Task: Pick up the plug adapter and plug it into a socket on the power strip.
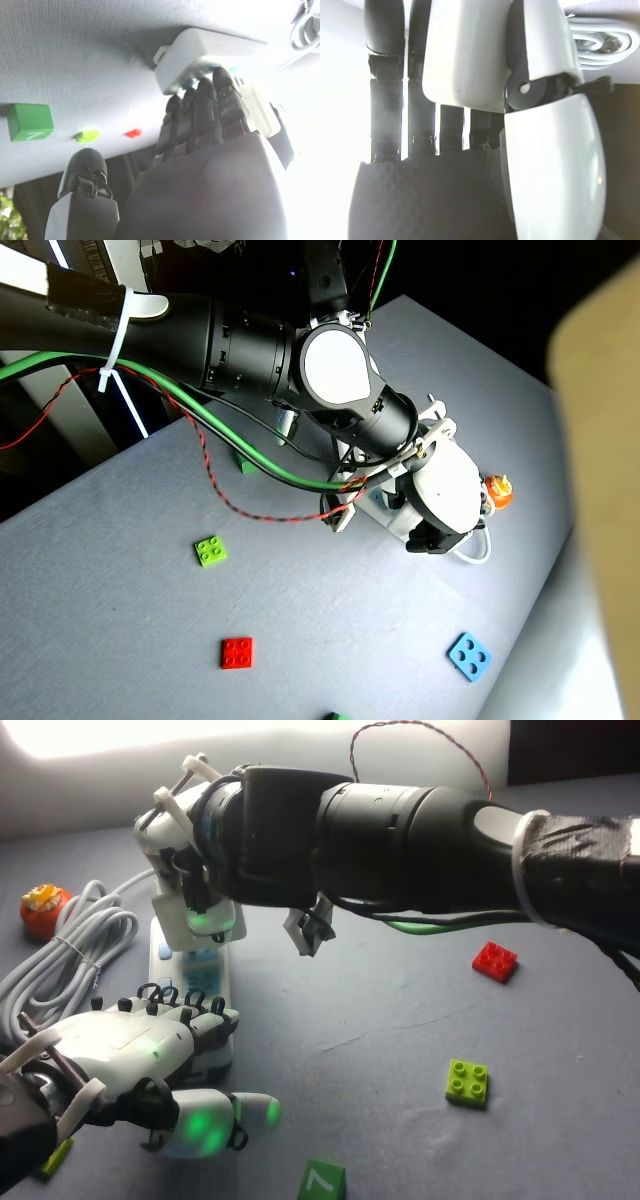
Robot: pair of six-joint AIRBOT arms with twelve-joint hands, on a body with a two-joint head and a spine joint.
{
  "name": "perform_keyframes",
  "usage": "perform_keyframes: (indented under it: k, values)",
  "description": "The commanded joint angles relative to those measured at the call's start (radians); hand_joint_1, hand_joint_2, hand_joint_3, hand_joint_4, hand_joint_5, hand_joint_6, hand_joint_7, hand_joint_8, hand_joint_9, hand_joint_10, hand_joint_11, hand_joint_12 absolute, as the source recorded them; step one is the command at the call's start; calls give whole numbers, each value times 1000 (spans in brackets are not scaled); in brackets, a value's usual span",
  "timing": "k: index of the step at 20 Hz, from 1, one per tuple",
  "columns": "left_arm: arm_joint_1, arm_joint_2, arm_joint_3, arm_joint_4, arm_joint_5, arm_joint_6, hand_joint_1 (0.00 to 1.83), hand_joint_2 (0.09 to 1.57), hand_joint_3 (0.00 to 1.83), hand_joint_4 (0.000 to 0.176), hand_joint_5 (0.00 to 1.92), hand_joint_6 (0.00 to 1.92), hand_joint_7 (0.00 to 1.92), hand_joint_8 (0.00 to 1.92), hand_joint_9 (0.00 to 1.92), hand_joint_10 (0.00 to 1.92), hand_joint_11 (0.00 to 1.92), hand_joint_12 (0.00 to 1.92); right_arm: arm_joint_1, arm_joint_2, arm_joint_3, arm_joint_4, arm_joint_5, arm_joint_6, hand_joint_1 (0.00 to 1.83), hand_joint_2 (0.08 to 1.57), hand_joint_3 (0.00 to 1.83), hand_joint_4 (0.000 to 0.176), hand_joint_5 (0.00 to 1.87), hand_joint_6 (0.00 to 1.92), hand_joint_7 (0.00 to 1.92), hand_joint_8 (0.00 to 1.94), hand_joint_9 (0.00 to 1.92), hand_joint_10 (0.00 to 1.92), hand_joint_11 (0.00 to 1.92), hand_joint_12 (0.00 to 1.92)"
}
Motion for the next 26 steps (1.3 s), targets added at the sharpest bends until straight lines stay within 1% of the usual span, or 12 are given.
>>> perform_keyframes:
  k: [1, 4, 7, 10, 15, 18, 19, 20, 21, 22, 25, 26]
  values:
    - [-1, 2, 5, -10, 4, -11, 0, 1175, 0, 0, 69, 2, 81, 3, 105, 3, 0, 352, 2, -4, 0, -26, 64, 9, 1399, 1029, 0, 0, 1059, 694, 1165, 746, 1181, 795, 991, 912]
    - [-1, 2, 5, -10, 5, -11, 0, 1176, 0, 0, 75, 3, 99, 8, 116, 6, 0, 348, 3, -14, 7, -26, 50, 21, 1402, 1020, 0, 0, 1093, 639, 1185, 728, 1196, 749, 1003, 891]
    - [-3, 2, 6, -10, 5, -11, 0, 1168, 0, 0, 72, 2, 92, 3, 116, 4, 0, 330, 0, -29, 14, -26, 20, 24, 1395, 1036, 0, 0, 1042, 733, 1140, 786, 1172, 802, 993, 901]
    - [-4, 2, 6, -10, 5, -11, 0, 1179, 2, 0, 50, 2, 71, 2, 98, 2, 0, 275, -9, -42, 15, -26, 5, 25, 1399, 1028, 0, 0, 1075, 670, 1149, 786, 1185, 780, 1000, 921]
    - [-2, 2, 7, -10, 9, -11, 0, 1177, 1, 0, 51, 2, 66, 3, 84, 1, 0, 263, -33, -58, 15, -26, -3, 32, 1397, 1032, 0, 0, 1054, 707, 1154, 767, 1175, 796, 994, 920]
    - [-2, 2, 9, -10, 9, -11, 0, 1178, 0, 0, 68, 5, 89, 6, 111, 6, 0, 350, -46, -59, 15, -26, 11, 29, 1399, 1029, 0, 0, 1062, 695, 1170, 741, 1175, 797, 989, 915]
    - [-2, 2, 9, -10, 9, -11, 0, 1177, 0, 0, 52, 4, 70, 8, 86, 7, 0, 267, -51, -59, 15, -26, 13, 25, 1401, 1023, 0, 0, 1069, 679, 1186, 721, 1187, 772, 998, 904]
    - [-2, 2, 9, -10, 9, -11, 0, 1173, 0, 0, 63, 6, 83, 9, 99, 9, 0, 293, -54, -60, 15, -26, 15, 24, 1297, 1043, 0, 0, 1082, 691, 1207, 732, 1213, 483, 995, 894]
    - [-2, 2, 8, -10, 9, -11, 0, 1171, 0, 0, 59, 2, 80, 4, 93, 4, 0, 265, -56, -61, 15, -26, 16, 20, 1272, 1046, 5, 0, 1076, 711, 1193, 762, 1259, 317, 993, 903]
    - [-2, 2, 8, -10, 9, -11, 0, 1172, 0, 0, 50, 0, 78, 2, 90, 2, 0, 259, -57, -61, 15, -26, 19, 17, 1375, 1019, 10, 0, 1091, 657, 1197, 706, 1217, 649, 1000, 901]
    - [-2, 2, 9, -10, 9, -11, 0, 1174, 0, 0, 39, 0, 59, 0, 66, 2, 0, 179, -53, -61, 15, -26, 19, 10, 1397, 1031, 2, 0, 1052, 722, 1163, 764, 1163, 790, 979, 898]
    - [-2, 2, 9, -10, 9, -11, 0, 1175, 0, 0, 66, 3, 81, 3, 92, 5, 0, 259, -49, -60, 15, -26, 18, 11, 1395, 1034, 2, 0, 1062, 703, 1153, 774, 1149, 821, 979, 903]
